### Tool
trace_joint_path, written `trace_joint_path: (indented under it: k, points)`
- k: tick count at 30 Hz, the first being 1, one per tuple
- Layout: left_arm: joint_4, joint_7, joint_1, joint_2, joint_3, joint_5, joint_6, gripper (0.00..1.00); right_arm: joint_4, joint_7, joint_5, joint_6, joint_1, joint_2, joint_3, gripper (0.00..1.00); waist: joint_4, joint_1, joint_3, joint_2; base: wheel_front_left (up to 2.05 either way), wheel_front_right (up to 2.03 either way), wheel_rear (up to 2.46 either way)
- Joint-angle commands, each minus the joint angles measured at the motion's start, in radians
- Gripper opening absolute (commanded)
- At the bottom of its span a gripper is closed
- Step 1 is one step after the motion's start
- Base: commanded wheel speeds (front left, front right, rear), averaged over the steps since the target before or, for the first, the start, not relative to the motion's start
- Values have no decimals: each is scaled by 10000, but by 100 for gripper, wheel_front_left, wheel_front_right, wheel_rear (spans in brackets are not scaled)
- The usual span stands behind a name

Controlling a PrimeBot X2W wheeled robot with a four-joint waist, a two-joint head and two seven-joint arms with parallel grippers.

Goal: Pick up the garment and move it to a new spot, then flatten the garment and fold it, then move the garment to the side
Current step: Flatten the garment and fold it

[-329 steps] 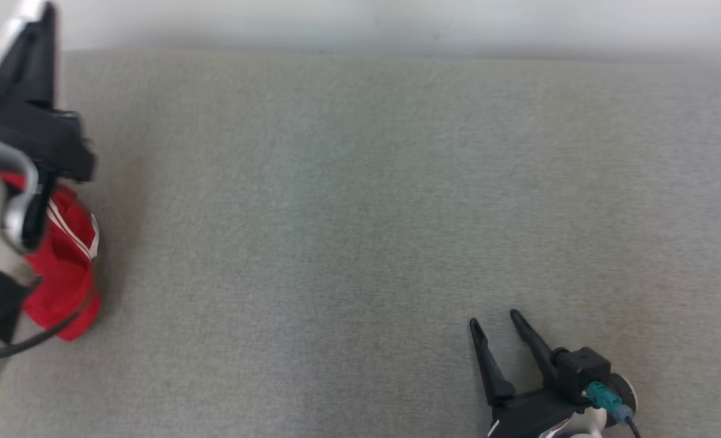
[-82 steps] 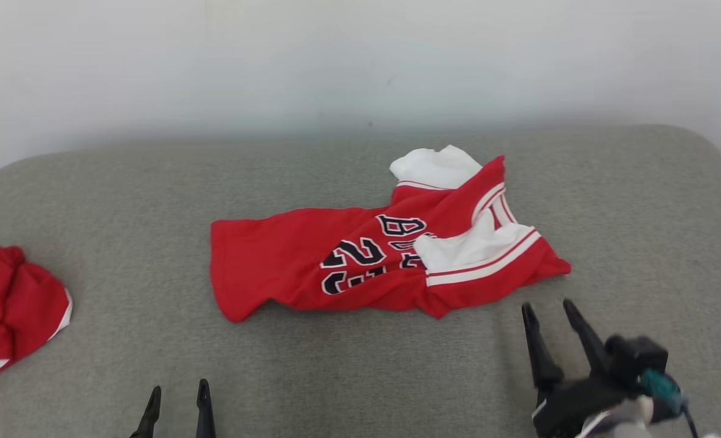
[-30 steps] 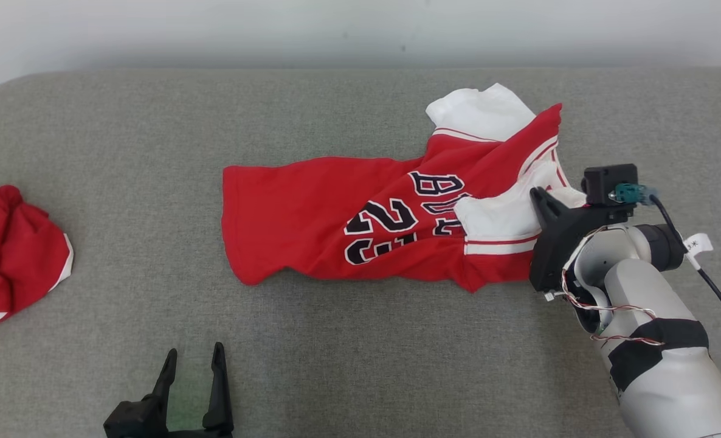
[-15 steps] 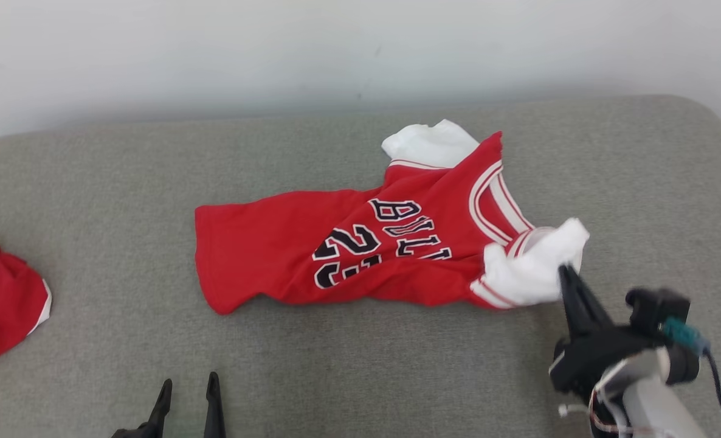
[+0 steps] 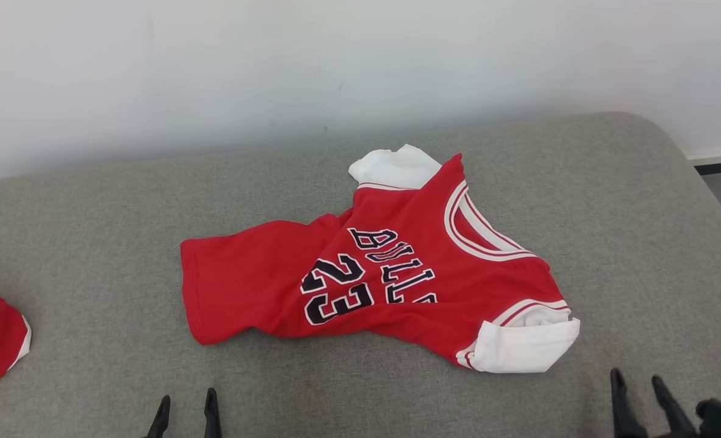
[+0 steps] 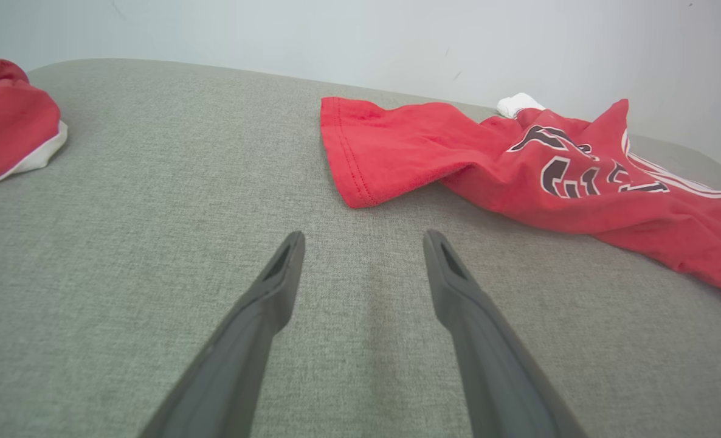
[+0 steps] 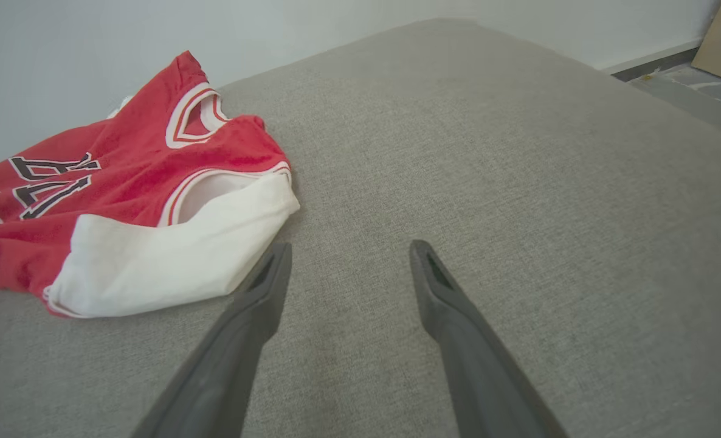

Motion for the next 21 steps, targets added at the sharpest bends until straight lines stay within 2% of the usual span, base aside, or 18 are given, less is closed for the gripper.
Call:
trace_joint_path:
  k: [1, 5, 12, 16, 21]
  points:
    - [35, -34, 56, 2, 20, 72, -21, 100, -245, 143, -119, -24, -251, 14, -39, 100, 0, 2, 17, 1, 0, 0, 0]
    - [59, -34, -122, 0, -65, 88, -45, 100, -812, 668, -335, -24, -926, 28, 228, 100, 111, 2, 143, 1, 0, 0, 0]
    - [59, -34, -284, 2, -198, 76, -37, 100, -1386, 1466, -167, -24, -1902, -58, 1660, 100, 410, 2, 405, 1, 0, 0, 0]
    - [83, -34, -355, 0, -231, 5, -14, 100, -1502, 2168, -15, -24, -1980, -283, 2234, 100, 586, 2, 511, 1, 0, 0, 0]
    - [81, -34, -329, 2, -245, -54, 3, 100, -1359, 3065, 22, -24, -1671, -277, 2441, 100, 684, 2, 571, 1, 0, 0, 0]
